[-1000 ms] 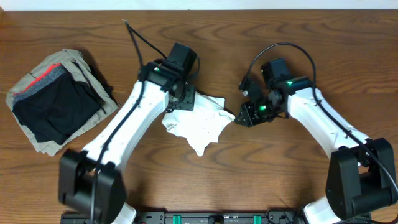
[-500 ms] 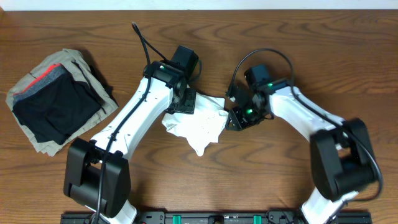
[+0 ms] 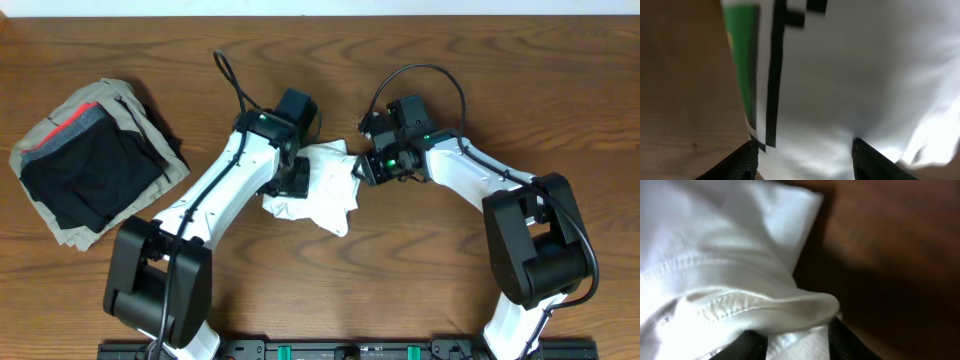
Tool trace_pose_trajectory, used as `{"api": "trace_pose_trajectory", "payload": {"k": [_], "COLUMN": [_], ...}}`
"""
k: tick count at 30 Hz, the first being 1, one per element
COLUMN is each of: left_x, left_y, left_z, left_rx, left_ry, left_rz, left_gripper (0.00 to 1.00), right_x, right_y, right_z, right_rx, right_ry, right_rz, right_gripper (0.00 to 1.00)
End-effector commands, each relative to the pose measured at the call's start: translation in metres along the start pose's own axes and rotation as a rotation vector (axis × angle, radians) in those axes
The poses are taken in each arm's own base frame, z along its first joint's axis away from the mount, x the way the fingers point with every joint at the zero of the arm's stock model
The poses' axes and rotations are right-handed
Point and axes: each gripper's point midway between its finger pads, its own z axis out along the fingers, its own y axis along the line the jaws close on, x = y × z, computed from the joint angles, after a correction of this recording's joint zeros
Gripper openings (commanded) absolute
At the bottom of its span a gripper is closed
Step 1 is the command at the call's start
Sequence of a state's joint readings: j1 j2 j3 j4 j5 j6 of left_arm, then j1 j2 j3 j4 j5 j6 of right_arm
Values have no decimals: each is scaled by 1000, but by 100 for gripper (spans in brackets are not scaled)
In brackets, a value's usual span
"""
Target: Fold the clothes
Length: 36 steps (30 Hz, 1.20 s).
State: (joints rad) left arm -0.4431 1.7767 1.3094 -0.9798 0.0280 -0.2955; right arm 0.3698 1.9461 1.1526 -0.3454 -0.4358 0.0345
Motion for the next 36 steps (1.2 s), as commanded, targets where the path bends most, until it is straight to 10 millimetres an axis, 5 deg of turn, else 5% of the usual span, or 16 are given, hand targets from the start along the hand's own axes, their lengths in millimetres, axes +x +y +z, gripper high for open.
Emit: {"api": "trace_pose_trajectory", "payload": {"k": [1, 6, 15, 18, 22, 28, 32, 36], "left_x": [13, 24, 23, 26, 34, 39, 37, 34], "left_y": [-5, -17, -18, -19, -16, -14, -15, -16], "left_z": [13, 21, 21, 23, 29, 32, 32, 33], "left_rx": [38, 101, 103, 100, 89, 83, 88, 92], "left_ry": [60, 97, 90, 98, 122, 136, 126, 114], "left_rz": [-29, -24, -20, -19, -39, -40, -40, -39], "left_gripper": [61, 60, 60, 60, 60, 60, 60, 60], "right_x": [-13, -25, -33, -40, -55, -76, -75, -80], "right_y": [-4, -7, 32, 27, 12, 17, 35, 67], "right_z": [0, -1, -18, -20, -20, -26, -29, -42], "right_rx": [39, 58, -225, -208, -114, -135, -238, -421], "right_ry": [-44, -91, -113, -139, -201, -288, -279, -310], "right_rz": [57, 66, 5, 1, 10, -16, -37, -127], "right_gripper": [36, 36, 41, 41, 34, 16, 1, 2]}}
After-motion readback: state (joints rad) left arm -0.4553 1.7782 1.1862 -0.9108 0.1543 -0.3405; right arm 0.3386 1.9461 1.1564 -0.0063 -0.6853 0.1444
